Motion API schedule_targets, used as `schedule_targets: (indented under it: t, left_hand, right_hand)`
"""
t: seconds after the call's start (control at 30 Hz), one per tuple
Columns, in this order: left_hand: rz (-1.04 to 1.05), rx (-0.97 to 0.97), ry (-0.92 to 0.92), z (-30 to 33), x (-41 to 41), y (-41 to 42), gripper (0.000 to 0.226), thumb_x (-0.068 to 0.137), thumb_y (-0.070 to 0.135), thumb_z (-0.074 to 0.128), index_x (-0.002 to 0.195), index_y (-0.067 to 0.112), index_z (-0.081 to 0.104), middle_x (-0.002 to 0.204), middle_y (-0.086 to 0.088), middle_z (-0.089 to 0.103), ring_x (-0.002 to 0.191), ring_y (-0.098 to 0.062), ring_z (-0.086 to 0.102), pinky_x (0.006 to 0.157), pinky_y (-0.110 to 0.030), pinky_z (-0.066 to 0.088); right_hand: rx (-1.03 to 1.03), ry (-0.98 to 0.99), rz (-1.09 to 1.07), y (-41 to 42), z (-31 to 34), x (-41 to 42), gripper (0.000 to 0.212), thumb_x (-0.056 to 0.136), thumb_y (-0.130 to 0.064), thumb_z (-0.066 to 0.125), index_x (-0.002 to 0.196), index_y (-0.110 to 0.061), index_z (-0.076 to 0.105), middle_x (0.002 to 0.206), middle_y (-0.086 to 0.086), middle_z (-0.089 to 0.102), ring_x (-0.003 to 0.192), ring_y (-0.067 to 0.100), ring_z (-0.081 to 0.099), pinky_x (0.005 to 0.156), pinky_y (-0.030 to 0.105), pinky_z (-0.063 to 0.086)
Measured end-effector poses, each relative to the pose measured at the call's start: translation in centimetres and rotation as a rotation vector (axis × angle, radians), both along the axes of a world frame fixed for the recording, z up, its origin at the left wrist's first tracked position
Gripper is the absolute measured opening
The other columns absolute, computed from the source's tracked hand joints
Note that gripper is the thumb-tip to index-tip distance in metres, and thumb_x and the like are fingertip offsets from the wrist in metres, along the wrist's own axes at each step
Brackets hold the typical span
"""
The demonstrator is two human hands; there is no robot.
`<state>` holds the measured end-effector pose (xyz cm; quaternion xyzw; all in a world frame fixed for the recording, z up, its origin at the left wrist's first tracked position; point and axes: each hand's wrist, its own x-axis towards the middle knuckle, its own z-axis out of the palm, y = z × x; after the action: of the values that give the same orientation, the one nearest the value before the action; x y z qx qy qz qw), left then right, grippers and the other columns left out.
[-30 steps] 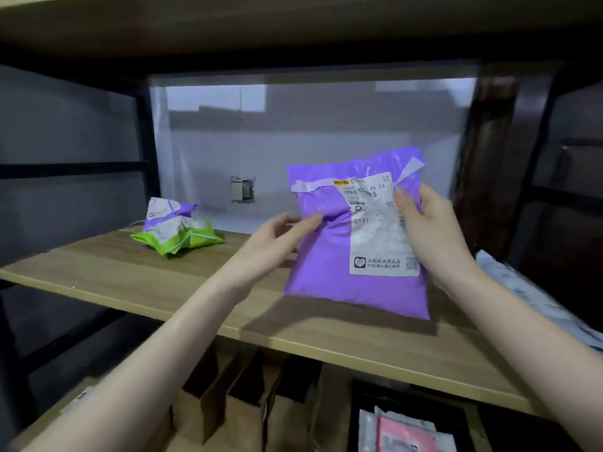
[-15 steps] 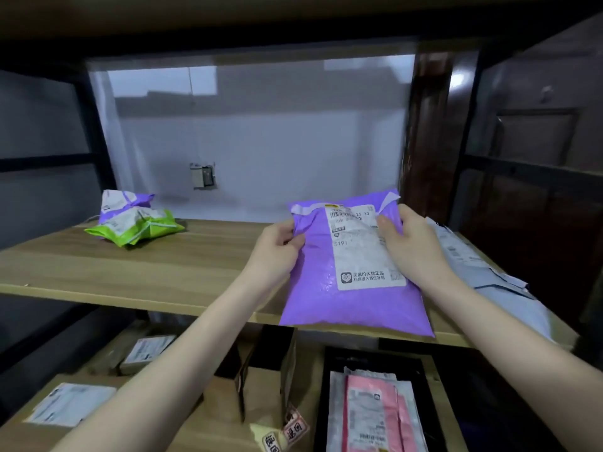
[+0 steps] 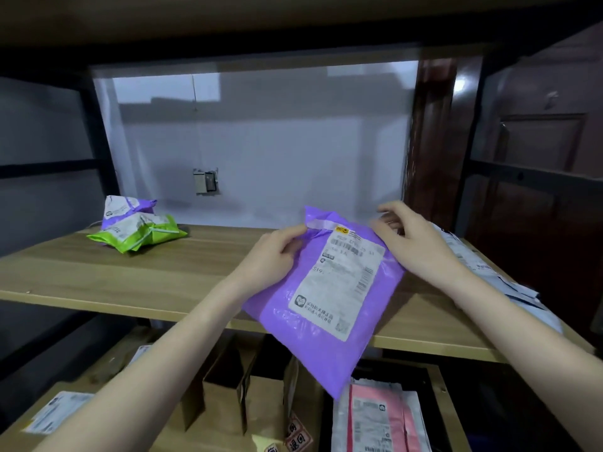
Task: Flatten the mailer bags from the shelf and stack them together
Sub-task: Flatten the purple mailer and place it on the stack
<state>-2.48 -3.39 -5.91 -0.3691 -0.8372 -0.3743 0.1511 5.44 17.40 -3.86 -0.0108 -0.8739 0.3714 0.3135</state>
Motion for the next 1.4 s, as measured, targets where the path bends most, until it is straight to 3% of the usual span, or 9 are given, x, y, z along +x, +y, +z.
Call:
schedule_targets:
  t: [0.13,0.33,0.47,0.6,0.73,0.87,1.03,1.17,1.4]
  left_hand:
    - [-0.025,0.041,0.058,1.2,0.1,0.6,0.022,0.094,0.017,0.056,0.113,0.026,0.061,0.082,0.015,0.057,0.08,-0.008,0.059,0.075,-0.006,0.036]
    - [0.119,-0.032,0.179,1.9,-2.3,-0.4,0.032,0.088,0.037,0.063,0.115,0.022,0.06,0.099,0.005,0.061,0.07,-0.016,0.06,0.073,-0.022,0.04]
    - [0.209,-0.094,0.097,1.4,-3.7,-1.2,0.019,0.092,0.034,0.055,0.107,0.024,0.064,0.109,0.001,0.055,0.089,-0.017,0.064,0.087,-0.035,0.048]
    - [0.225,-0.096,0.072,0.9,-3.5,-1.4,0.023,0.097,0.033,0.044,0.102,0.025,0.065,0.108,0.002,0.059,0.1,-0.019,0.059,0.089,-0.033,0.043]
    - [0.15,-0.201,-0.06,1.0,-0.7,-0.1,0.035,0.101,0.031,0.03,0.113,0.014,0.059,0.118,-0.011,0.06,0.114,-0.026,0.051,0.088,-0.03,0.034]
    - [0.059,-0.424,-0.139,-0.4,2.4,1.6,0.049,0.103,0.034,0.018,0.146,0.013,0.029,0.154,-0.01,0.025,0.14,-0.024,0.024,0.109,-0.026,0.016]
    - [0.089,-0.531,-0.138,-2.7,2.8,2.2,0.062,0.1,0.048,0.02,0.152,0.016,0.009,0.16,-0.003,0.004,0.147,-0.015,-0.001,0.119,-0.037,0.003]
    - [0.075,-0.641,-0.093,-2.5,0.7,1.9,0.05,0.103,0.035,0.014,0.152,0.026,0.009,0.161,-0.002,0.0,0.148,-0.017,-0.004,0.119,-0.044,0.001]
    - [0.09,-0.584,-0.143,-2.8,-0.5,2.3,0.05,0.102,0.039,0.014,0.151,0.031,0.002,0.16,0.006,-0.002,0.147,-0.012,-0.006,0.119,-0.038,-0.002]
  right_hand:
    - [0.174,-0.193,0.084,-1.3,0.9,-0.4,0.027,0.091,-0.035,0.053,0.115,-0.024,0.05,0.081,0.003,0.069,0.08,0.017,0.059,0.076,0.034,0.041]
    - [0.133,-0.078,0.04,-1.4,0.1,-1.3,0.024,0.087,-0.012,0.055,0.106,-0.018,0.043,0.058,0.005,0.048,0.054,0.018,0.04,0.054,0.027,0.032]
    - [0.113,-0.074,-0.083,-1.0,-1.1,-1.7,0.021,0.087,-0.005,0.048,0.101,-0.016,0.037,0.057,0.001,0.04,0.054,0.019,0.04,0.045,0.018,0.032]
    - [0.194,-0.217,-0.16,-0.1,-2.3,-1.8,0.024,0.087,-0.013,0.051,0.103,-0.016,0.033,0.071,-0.001,0.046,0.083,0.029,0.051,0.068,0.031,0.034]
    - [0.405,-0.256,-0.144,0.4,-2.6,-1.8,0.034,0.084,-0.017,0.057,0.116,-0.017,0.046,0.107,0.002,0.041,0.106,0.022,0.037,0.083,0.025,0.028]
    - [0.506,-0.068,0.094,-0.4,-2.4,-1.4,0.028,0.091,-0.021,0.052,0.119,-0.017,0.054,0.111,-0.006,0.046,0.113,0.013,0.039,0.092,0.02,0.027]
    - [0.542,-0.27,0.271,-1.5,-3.6,-1.5,0.046,0.096,-0.043,0.036,0.14,-0.027,0.039,0.145,-0.012,0.034,0.14,0.007,0.022,0.118,0.033,0.016]
    - [0.479,-0.448,0.274,-1.6,-4.1,-1.2,0.057,0.096,-0.05,0.029,0.148,-0.029,0.02,0.159,-0.008,0.009,0.146,0.005,-0.001,0.117,0.026,-0.001]
    - [0.609,-0.517,0.222,-1.2,-4.9,-2.0,0.058,0.096,-0.053,0.022,0.149,-0.036,0.002,0.158,-0.01,-0.009,0.144,0.005,-0.016,0.117,0.036,-0.011]
